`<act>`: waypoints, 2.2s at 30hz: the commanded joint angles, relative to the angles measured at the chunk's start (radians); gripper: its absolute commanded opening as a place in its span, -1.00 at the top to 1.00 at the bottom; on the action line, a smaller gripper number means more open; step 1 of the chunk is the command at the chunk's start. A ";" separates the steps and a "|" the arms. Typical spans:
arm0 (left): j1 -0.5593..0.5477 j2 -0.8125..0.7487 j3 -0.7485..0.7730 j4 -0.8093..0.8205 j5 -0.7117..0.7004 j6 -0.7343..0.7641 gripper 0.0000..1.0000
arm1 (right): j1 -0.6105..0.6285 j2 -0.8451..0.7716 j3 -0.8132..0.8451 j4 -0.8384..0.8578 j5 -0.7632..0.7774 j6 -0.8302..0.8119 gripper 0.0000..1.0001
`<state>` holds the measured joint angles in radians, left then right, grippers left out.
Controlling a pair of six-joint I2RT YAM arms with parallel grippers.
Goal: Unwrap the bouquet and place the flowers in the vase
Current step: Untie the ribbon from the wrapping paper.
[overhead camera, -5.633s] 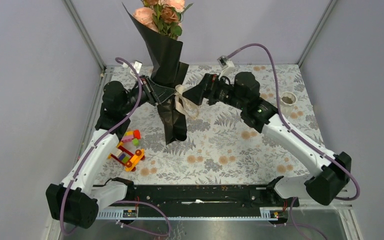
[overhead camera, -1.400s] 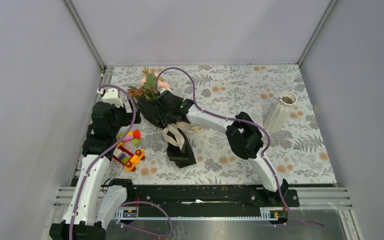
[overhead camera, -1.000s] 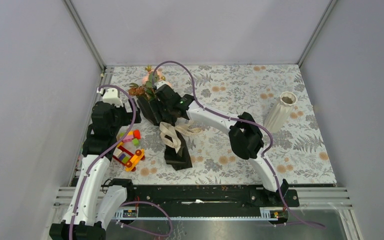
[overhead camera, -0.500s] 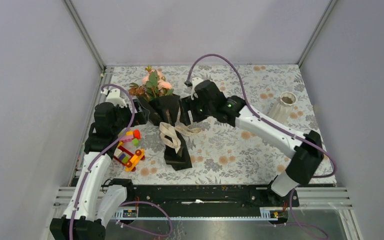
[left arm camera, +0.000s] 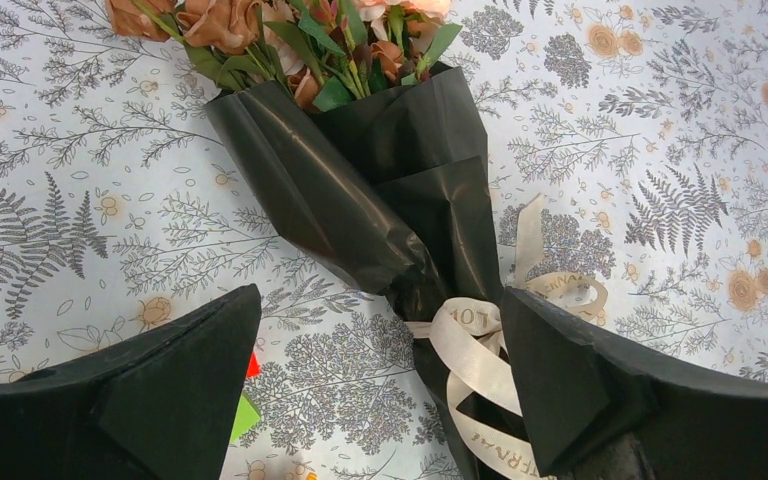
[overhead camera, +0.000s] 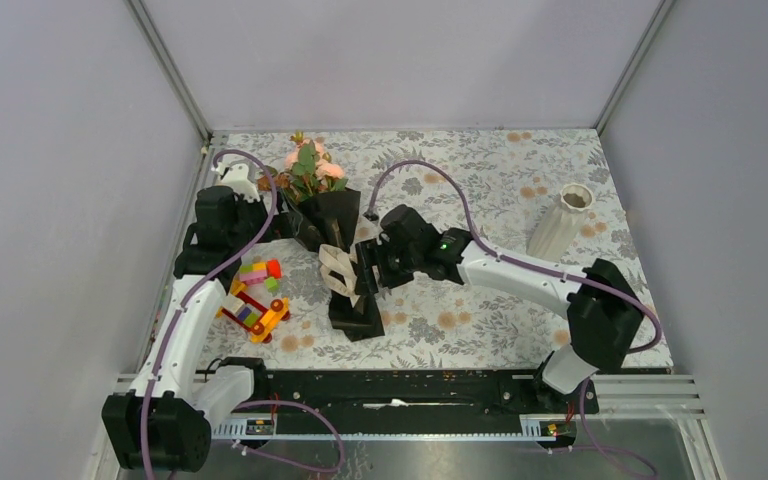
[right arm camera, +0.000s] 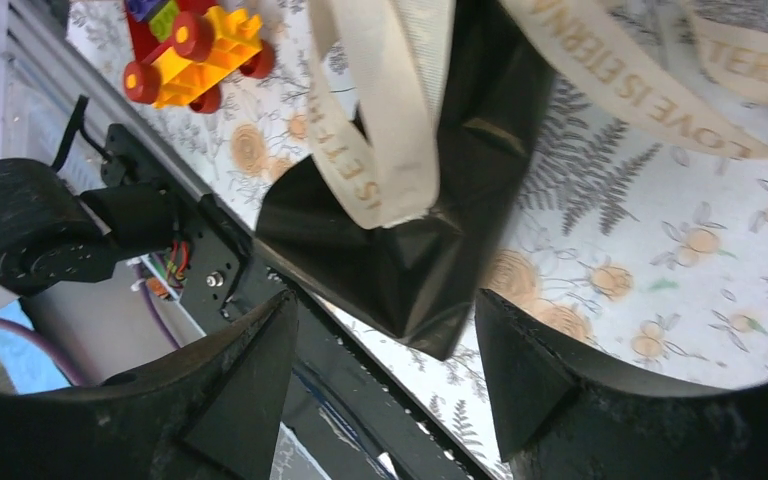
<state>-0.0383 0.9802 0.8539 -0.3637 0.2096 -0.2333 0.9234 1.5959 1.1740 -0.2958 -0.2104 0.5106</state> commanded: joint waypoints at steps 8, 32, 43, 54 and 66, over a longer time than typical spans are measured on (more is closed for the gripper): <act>0.006 -0.014 -0.012 0.098 0.070 -0.042 -0.98 | 0.041 0.146 0.170 -0.031 0.050 -0.060 -0.21; 0.006 -0.024 -0.013 0.061 0.029 -0.022 -0.98 | 0.043 0.252 0.235 -0.076 0.097 -0.075 0.52; 0.012 -0.055 -0.013 0.048 -0.029 -0.005 -0.98 | 0.043 0.159 0.250 -0.073 0.061 -0.025 1.00; 0.018 -0.085 -0.021 0.052 -0.040 -0.007 -0.98 | 0.047 0.197 0.353 -0.002 0.017 0.018 1.00; 0.020 -0.098 -0.027 0.058 -0.053 -0.014 -0.98 | 0.105 0.396 0.532 0.082 0.060 -0.039 1.00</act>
<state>-0.0242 0.9005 0.8276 -0.3466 0.1787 -0.2520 0.9894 1.9228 1.6215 -0.2569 -0.1730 0.5110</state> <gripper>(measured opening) 0.989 0.017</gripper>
